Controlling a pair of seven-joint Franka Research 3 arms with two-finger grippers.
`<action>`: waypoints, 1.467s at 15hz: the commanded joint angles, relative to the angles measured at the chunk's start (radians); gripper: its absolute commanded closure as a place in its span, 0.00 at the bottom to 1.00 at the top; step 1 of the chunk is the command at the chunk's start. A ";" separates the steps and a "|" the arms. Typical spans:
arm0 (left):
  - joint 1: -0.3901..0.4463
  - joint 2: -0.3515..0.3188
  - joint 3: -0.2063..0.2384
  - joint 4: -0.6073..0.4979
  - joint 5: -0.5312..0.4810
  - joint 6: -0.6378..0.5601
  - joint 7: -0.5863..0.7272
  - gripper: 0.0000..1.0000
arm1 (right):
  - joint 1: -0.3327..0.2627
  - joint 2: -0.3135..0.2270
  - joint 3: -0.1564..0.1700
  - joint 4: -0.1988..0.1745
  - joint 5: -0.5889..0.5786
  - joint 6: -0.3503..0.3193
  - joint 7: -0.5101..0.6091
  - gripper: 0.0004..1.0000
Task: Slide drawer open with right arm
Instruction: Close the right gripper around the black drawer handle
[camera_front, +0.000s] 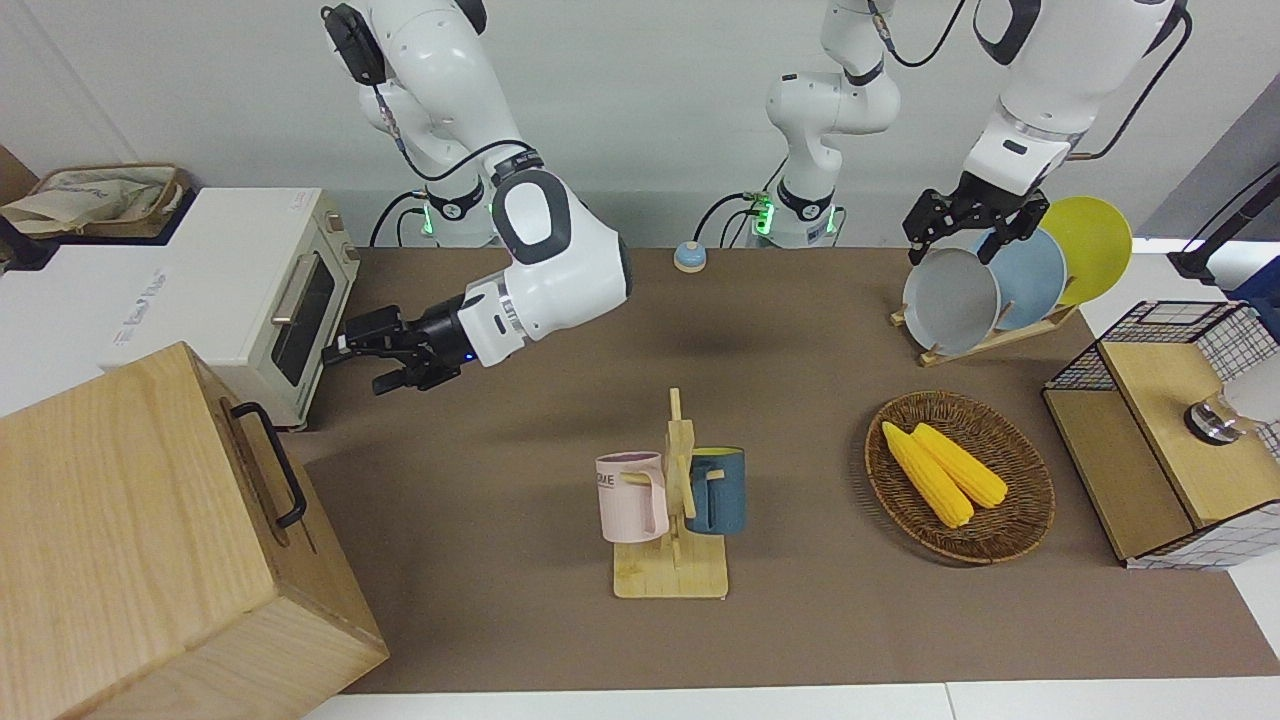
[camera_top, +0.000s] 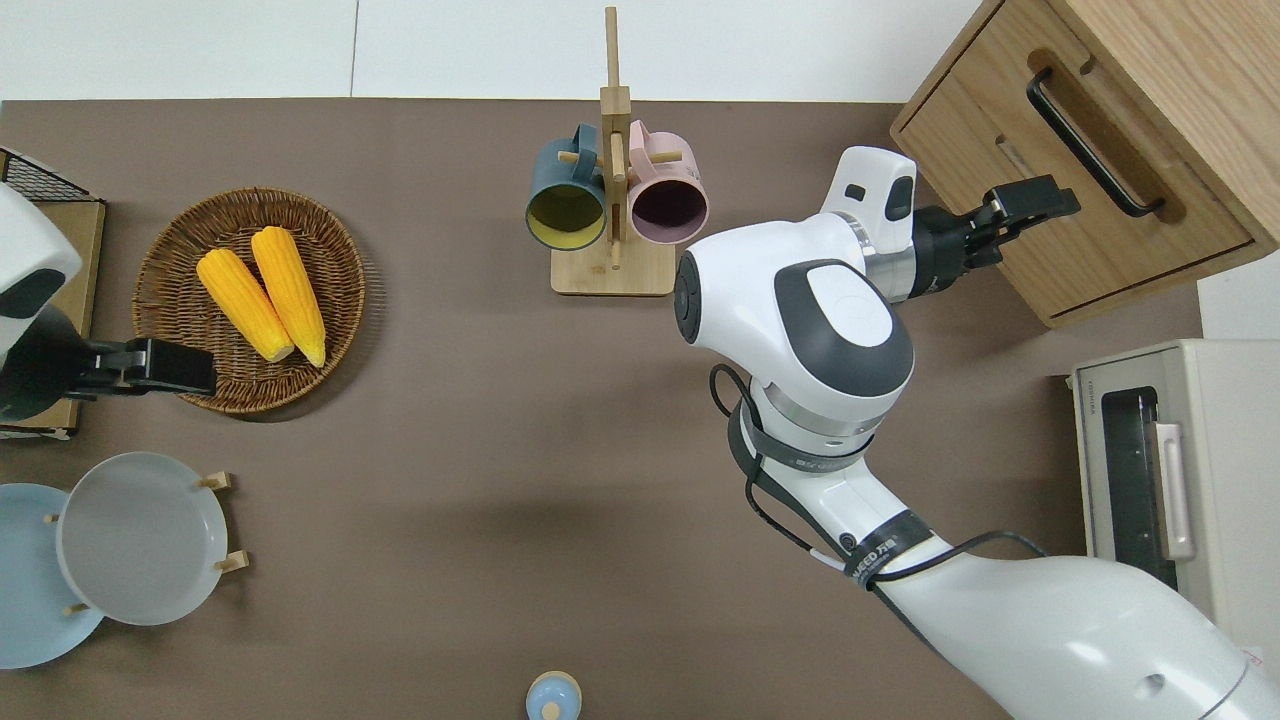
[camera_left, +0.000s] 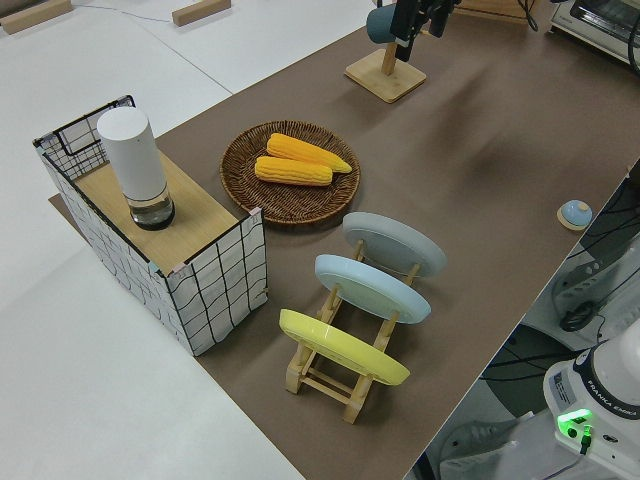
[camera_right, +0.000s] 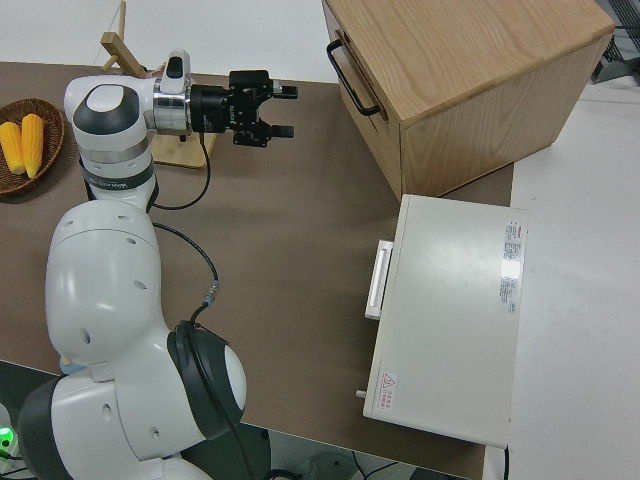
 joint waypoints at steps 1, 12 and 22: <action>-0.004 -0.008 0.004 0.002 0.013 -0.014 0.001 0.00 | -0.012 0.018 0.021 0.016 -0.032 0.007 0.012 0.02; -0.004 -0.008 0.004 0.002 0.013 -0.014 0.001 0.00 | -0.099 0.019 0.090 -0.020 -0.144 0.125 -0.014 0.02; -0.004 -0.008 0.004 0.002 0.013 -0.014 0.001 0.00 | -0.105 0.030 0.030 -0.031 -0.253 0.225 -0.026 0.02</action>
